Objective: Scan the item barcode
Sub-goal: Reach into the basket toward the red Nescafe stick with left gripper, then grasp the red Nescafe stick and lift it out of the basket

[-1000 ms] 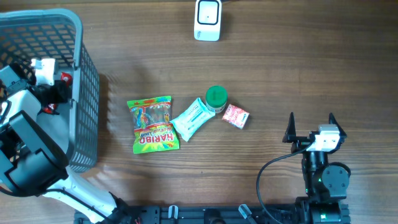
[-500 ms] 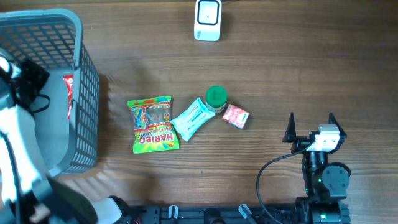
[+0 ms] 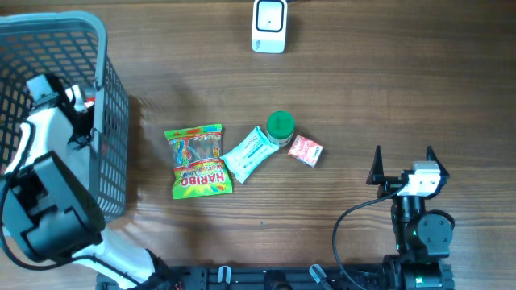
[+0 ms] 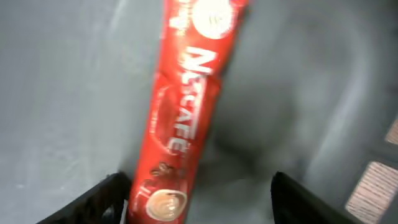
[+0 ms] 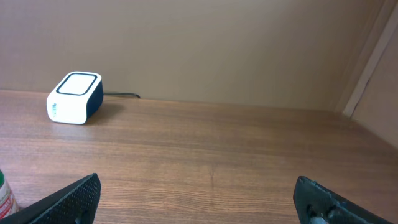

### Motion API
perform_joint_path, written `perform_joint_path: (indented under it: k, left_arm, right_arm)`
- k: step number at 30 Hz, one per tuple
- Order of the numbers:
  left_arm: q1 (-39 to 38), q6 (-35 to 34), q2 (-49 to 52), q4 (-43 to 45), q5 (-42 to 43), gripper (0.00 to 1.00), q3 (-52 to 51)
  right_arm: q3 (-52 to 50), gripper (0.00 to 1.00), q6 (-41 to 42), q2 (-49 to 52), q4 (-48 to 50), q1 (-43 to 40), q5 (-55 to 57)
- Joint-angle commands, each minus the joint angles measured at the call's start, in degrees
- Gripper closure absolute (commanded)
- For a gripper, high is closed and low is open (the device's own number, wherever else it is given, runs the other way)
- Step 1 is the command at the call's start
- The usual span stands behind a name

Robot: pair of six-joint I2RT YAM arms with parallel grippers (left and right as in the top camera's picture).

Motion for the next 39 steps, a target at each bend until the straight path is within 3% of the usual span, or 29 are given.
perform_joint_path:
  k: [1, 3, 4, 5, 9, 10, 11, 12, 14, 15, 16, 19, 25, 29, 32, 33, 36, 39]
  left_arm:
    - [-1.57, 2.80, 2.40, -1.44, -5.35, 0.31, -0.48]
    - [-1.53, 2.80, 2.97, -3.52, -6.86, 0.33, -0.48]
    - [-1.53, 2.80, 2.97, -4.20, -7.91, 0.10, -0.48]
    - [-1.49, 2.78, 2.97, -4.79, -8.11, 0.00, -0.48]
    - [-1.40, 2.64, 2.97, -6.25, -6.86, 0.00, -0.48]
    - [-1.40, 2.62, 2.97, -6.34, -6.38, 0.07, -0.48]
    - [-1.40, 2.62, 2.97, -6.54, -6.14, 0.25, -0.48]
    - [-1.40, 2.62, 2.97, -6.75, -6.14, 0.65, -0.48]
    - [-1.40, 2.62, 2.97, -7.37, -6.14, 0.69, -0.50]
    - [-1.40, 2.67, 2.97, -7.93, -6.25, 0.87, -0.79]
    - [-1.40, 2.89, 2.97, -8.59, -6.73, 0.96, -0.81]
    - [-1.40, 2.78, 1.20, -9.29, -10.47, 0.96, 0.76]
    - [-1.40, 1.09, -13.55, -12.87, -11.04, 0.96, 17.62]
    - [-1.40, 1.07, -21.77, -12.59, -10.97, 0.96, 17.70]
    - [-1.42, -0.04, -27.91, -12.76, 0.44, 0.96, 17.70]
    - [-1.53, -0.85, -31.23, -12.94, 18.27, 0.96, 17.70]
    - [-5.42, -0.83, -33.31, -14.67, 37.57, 0.96, 17.68]
    - [-11.74, -0.70, -33.22, -17.97, 42.32, 0.96, 17.55]
  right_arm:
    - [-0.07, 0.00, -0.50, -0.24, 0.31, -0.02, -0.31]
    - [-0.07, 0.00, -0.50, -0.24, 0.31, -0.02, -0.31]
    - [-0.07, 0.00, -0.50, -0.24, 0.31, -0.02, -0.31]
    - [-0.07, 0.00, -0.50, -0.24, 0.31, -0.02, -0.31]
    - [-0.07, 0.00, -0.50, -0.24, 0.31, -0.02, -0.31]
    - [-0.07, 0.00, -0.50, -0.24, 0.31, -0.02, -0.31]
    - [-0.07, 0.00, -0.50, -0.24, 0.31, -0.02, -0.31]
    - [-0.07, 0.00, -0.50, -0.24, 0.31, -0.02, -0.31]
    - [-0.07, 0.00, -0.50, -0.24, 0.31, -0.02, -0.31]
    - [-0.07, 0.00, -0.52, -0.24, 0.31, -0.02, -0.31]
    - [-0.07, 0.00, -0.50, -0.24, 0.31, -0.02, -0.31]
    - [-0.07, 0.00, -0.50, -0.24, 0.31, -0.02, -0.31]
    - [-0.07, 0.00, -0.50, -0.24, 0.31, -0.02, -0.31]
    - [-0.07, 0.00, -0.52, -0.24, 0.31, -0.02, -0.31]
    - [-0.07, 0.00, -0.50, -0.24, 0.31, -0.02, -0.31]
    - [-0.07, 0.00, -0.50, -0.24, 0.31, -0.02, -0.31]
    - [-0.07, 0.00, -0.50, -0.24, 0.31, -0.02, -0.31]
    - [-0.07, 0.00, -0.50, -0.24, 0.31, -0.02, -0.31]
